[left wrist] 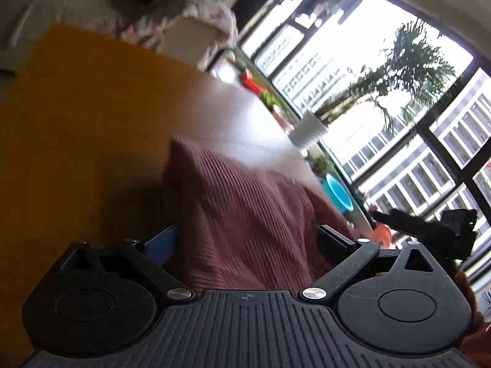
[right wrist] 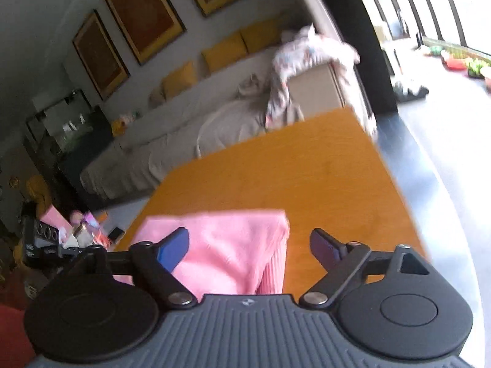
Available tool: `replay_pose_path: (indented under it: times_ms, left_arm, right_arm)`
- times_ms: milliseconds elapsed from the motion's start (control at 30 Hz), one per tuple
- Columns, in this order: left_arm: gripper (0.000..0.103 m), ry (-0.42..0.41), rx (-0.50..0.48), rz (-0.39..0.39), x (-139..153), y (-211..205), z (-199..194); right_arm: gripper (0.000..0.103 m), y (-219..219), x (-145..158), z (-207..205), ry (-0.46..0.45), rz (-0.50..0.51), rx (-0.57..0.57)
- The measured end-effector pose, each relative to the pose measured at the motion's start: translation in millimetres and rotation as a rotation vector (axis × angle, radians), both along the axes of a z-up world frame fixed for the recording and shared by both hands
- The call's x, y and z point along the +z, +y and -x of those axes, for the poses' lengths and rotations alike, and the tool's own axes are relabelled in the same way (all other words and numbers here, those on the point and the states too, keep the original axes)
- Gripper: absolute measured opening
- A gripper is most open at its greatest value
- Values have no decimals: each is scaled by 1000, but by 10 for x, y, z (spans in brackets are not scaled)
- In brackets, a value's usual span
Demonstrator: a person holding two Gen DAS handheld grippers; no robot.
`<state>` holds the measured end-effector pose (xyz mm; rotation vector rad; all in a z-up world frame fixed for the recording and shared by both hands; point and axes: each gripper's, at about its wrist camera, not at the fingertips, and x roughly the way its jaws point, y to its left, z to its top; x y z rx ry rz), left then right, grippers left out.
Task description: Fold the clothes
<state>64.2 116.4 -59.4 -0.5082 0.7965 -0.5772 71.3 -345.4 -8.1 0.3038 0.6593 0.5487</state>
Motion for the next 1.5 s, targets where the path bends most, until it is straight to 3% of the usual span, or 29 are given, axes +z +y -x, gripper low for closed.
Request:
replay_pose_path:
  times_ms: [33, 67, 100, 200, 367, 500, 633, 667, 800, 867, 967, 1067, 1167, 1233, 1333, 1400, 1500]
  left_arm:
    - [95, 14, -6, -10, -38, -39, -6]
    - [89, 25, -13, -27, -70, -77, -15]
    - [78, 26, -24, -59, -86, -115, -26]
    - [71, 21, -42, -107, -74, -118, -92]
    - [71, 7, -22, -166, -69, -62, -450]
    - [72, 10, 30, -215, -39, -14, -981]
    - [82, -23, 116, -362, 102, 84, -1383]
    - [83, -25, 131, -365, 132, 124, -1423]
    - [84, -34, 187, -327, 292, 329, -1372]
    - [86, -54, 174, -243, 400, 372, -1245]
    - [90, -105, 55, -45, 559, 215, -1079]
    - [95, -152, -73, 59, 578, -183, -957]
    - [95, -145, -160, 64, 394, -637, -986]
    - [95, -66, -213, 49, 197, -847, -990]
    - [95, -8, -291, -40, 1, -1001, -917]
    - [95, -30, -316, -76, 17, -965, -845]
    - [96, -33, -278, -22, 170, -735, -801]
  right_arm:
    - [56, 120, -103, -18, 22, 33, 24]
    - [51, 235, -202, -38, 43, 64, 48]
    - [50, 344, -296, -58, 63, 92, 72]
    - [49, 563, -428, -113, 27, 176, 108]
    - [49, 776, -444, -458, -11, 205, 112]
    - [49, 965, -411, -831, -18, 223, 89]
    - [50, 1204, -406, -870, -64, 314, 103]
    - [50, 1251, -406, -800, -84, 348, 121]
    - [50, 1242, -353, -514, -94, 370, 217]
    - [58, 1112, -191, -511, -103, 325, 205]
    - [75, 877, 109, -553, -139, 248, 143]
    - [90, 774, 296, -730, -174, 187, 63]
    - [100, 792, 240, -929, -131, 83, 21]
    - [101, 812, 145, -1047, -86, 30, 6]
    - [103, 838, 9, -1206, -33, -15, -10]
    - [103, 836, -46, -1252, -33, 12, -19]
    - [103, 852, -82, -1301, -46, 107, -48]
